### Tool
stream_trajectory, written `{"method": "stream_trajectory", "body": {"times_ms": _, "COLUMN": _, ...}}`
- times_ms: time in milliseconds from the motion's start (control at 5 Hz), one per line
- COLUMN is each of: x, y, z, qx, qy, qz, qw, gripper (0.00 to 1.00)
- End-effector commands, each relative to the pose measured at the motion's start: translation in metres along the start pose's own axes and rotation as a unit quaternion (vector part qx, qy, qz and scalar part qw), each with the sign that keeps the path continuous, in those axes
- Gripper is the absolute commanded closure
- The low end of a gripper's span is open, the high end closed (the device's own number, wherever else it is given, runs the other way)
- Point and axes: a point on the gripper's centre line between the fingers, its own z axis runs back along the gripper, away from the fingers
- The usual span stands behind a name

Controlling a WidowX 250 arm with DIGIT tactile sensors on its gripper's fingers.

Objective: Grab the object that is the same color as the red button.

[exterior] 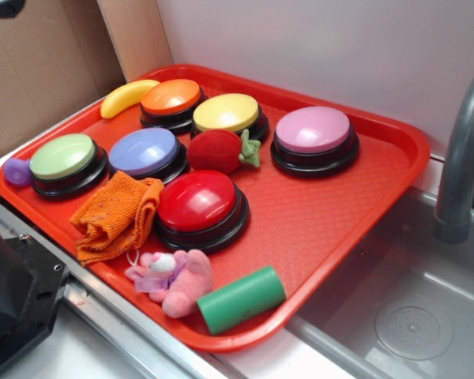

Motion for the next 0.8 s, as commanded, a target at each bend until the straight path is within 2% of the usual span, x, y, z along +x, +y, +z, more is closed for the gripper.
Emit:
{"method": "stream_trajectory", "body": {"times_ms": 0, "x": 0.000, "y": 0.000, "z": 0.000, "qx": 0.000, "qy": 0.000, "qz": 0.000, "qw": 1.000, "gripper": 0.00}}
{"method": "stream_trajectory", "body": {"times_ms": 200, "x": 0.019, "y": -0.001, "z": -0.021, "qx": 0.013, "qy": -0.020, "qz": 0.015, "qw": 1.000, "gripper": 0.00}}
{"method": "stream_trajectory", "body": {"times_ms": 400, "x": 0.040, "y": 0.000, "z": -0.045, "qx": 0.035, "qy": -0.020, "qz": 0.034, "qw": 0.999, "gripper": 0.00}}
{"method": "stream_trajectory", "body": {"times_ms": 600, "x": 0.061, "y": -0.002, "z": -0.070, "qx": 0.068, "qy": -0.041, "qz": 0.073, "qw": 0.994, "gripper": 0.00}}
